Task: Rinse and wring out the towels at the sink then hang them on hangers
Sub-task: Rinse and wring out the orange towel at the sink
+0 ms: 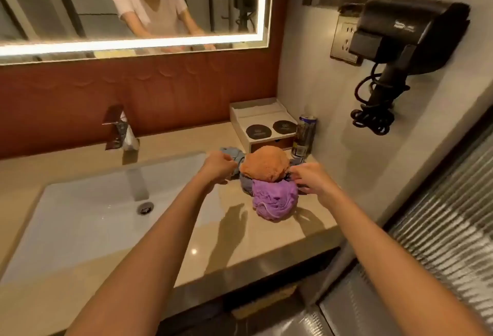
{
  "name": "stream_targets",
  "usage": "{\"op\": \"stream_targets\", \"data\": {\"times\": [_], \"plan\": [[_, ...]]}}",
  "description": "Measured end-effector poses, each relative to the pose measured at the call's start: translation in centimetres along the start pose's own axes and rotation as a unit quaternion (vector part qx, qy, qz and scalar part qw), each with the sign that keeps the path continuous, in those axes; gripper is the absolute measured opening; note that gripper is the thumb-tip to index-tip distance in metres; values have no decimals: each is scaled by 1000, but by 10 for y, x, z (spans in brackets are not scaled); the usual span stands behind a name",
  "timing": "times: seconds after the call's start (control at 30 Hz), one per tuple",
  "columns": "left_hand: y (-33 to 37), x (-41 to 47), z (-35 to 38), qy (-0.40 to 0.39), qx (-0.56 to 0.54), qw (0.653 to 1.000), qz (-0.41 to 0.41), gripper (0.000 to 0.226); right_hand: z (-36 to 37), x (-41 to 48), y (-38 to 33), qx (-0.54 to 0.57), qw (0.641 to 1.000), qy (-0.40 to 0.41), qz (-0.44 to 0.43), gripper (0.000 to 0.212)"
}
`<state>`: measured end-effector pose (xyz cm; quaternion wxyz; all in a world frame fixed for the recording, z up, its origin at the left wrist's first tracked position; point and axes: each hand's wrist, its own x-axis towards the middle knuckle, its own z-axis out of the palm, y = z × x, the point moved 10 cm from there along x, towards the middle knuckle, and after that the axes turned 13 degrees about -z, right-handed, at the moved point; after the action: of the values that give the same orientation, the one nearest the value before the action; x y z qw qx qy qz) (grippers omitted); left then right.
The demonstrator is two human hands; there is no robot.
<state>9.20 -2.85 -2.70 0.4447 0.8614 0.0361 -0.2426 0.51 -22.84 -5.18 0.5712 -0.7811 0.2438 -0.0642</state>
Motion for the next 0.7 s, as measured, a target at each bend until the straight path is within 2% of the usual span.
{"op": "stream_targets", "data": {"times": [0.13,0.3,0.37,0.47,0.53,0.6,0.67,0.7], "plan": [[5,87,9,-9,-5,999,-35,24,17,56,20,27,996,29,79,27],[9,149,38,-60,35,996,-59,30,22,157,109,-7,988,84,128,57],[3,163,50,-95,43,990,-96,25,22,145,85,23,984,111,140,47],[5,175,54,-107,37,985,-134,5,27,120,45,83,975,118,169,21],[10,181,54,-113,15,986,-124,31,30,115,46,149,963,120,191,8],[22,186,58,-125,-2,987,-101,33,38,108,48,251,931,128,233,20],[36,181,58,-117,-22,991,-55,13,45,101,51,339,892,138,265,22],[45,178,57,-106,-35,994,-19,12,46,98,52,357,882,140,273,22]]}}
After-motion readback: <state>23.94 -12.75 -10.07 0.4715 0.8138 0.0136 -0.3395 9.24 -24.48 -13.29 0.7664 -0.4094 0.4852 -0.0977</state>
